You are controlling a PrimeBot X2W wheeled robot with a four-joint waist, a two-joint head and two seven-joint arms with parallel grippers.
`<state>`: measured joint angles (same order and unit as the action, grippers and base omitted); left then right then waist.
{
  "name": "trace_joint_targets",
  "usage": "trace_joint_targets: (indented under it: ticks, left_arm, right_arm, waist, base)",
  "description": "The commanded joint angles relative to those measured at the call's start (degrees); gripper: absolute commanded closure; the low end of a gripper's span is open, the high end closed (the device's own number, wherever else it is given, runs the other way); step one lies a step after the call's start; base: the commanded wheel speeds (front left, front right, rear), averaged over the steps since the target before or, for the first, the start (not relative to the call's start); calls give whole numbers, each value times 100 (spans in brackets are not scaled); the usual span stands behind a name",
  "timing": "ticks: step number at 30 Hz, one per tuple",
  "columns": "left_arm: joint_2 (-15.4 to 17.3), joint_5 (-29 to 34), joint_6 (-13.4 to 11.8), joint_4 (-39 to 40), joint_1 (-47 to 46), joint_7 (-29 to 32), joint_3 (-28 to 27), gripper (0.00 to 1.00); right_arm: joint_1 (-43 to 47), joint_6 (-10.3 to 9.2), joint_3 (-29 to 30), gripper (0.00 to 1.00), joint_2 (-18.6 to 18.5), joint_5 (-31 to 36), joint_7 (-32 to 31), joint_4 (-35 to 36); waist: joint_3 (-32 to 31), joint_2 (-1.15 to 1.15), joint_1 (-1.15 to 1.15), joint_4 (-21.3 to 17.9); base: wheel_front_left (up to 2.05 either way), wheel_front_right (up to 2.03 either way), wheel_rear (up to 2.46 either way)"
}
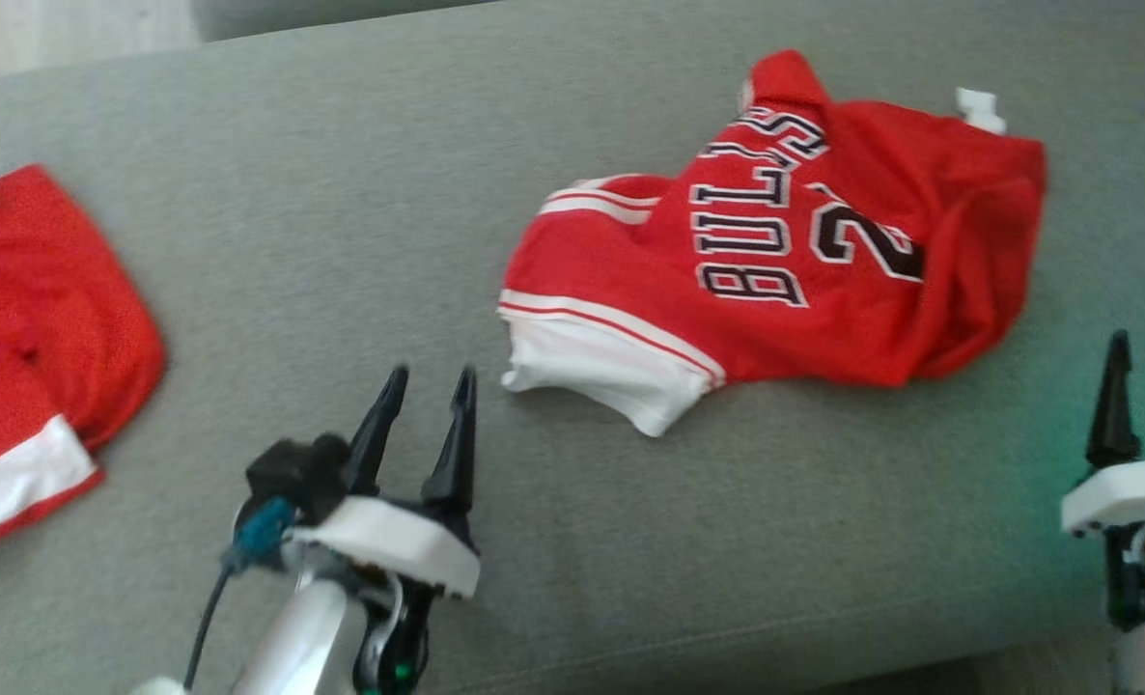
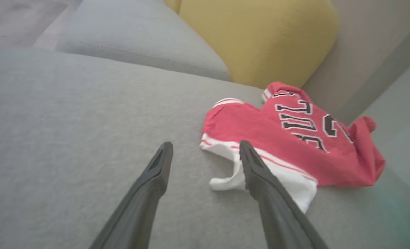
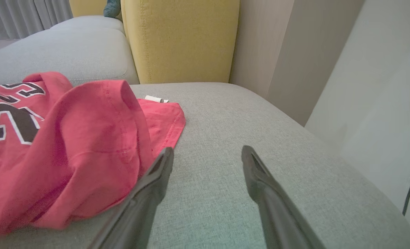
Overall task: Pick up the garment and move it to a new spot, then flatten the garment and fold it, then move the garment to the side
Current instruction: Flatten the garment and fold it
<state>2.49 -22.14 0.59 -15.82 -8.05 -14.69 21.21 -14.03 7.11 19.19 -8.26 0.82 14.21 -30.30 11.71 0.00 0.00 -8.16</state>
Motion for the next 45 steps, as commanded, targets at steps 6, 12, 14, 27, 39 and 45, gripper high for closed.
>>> trace_joint_targets:
  ticks: [6,12,14,27,39,45]
  left_arm:
    - [39,-226,231,-99,-874,-31,-38,0]
    - [39,-422,347,-672,-1393,-31,-8,0]
    - [39,-445,338,-939,-1580,-31,-14,0]
    - [39,87,30,-2746,-2628,-31,376,9]
    - [265,19,-472,-2512,-3183,-31,-545,100]
    - [536,90,-678,-2440,-3008,-31,-1422,100]
  right_arm:
    - [-90,37,-435,0,150,-140,78,518]
    - [-223,37,-658,0,265,-201,78,652]
    - [-258,37,-691,0,281,-225,78,670]
    - [-332,37,-730,0,351,-282,78,708]
    - [-419,37,-896,0,414,-403,79,852]
    - [-520,37,-1155,0,442,-486,79,909]
  waist:
    - [310,0,0,-492]
    - [496,0,0,-713]
    - [549,0,0,-769]
    - [730,0,0,-921]
    - [876,0,0,-634]
    - [936,0,0,-482]
  base:
    - [0,0,0]
    - [0,0,0]
    - [0,0,0]
    - [0,0,0]
    - [0,0,0]
    - [0,0,0]
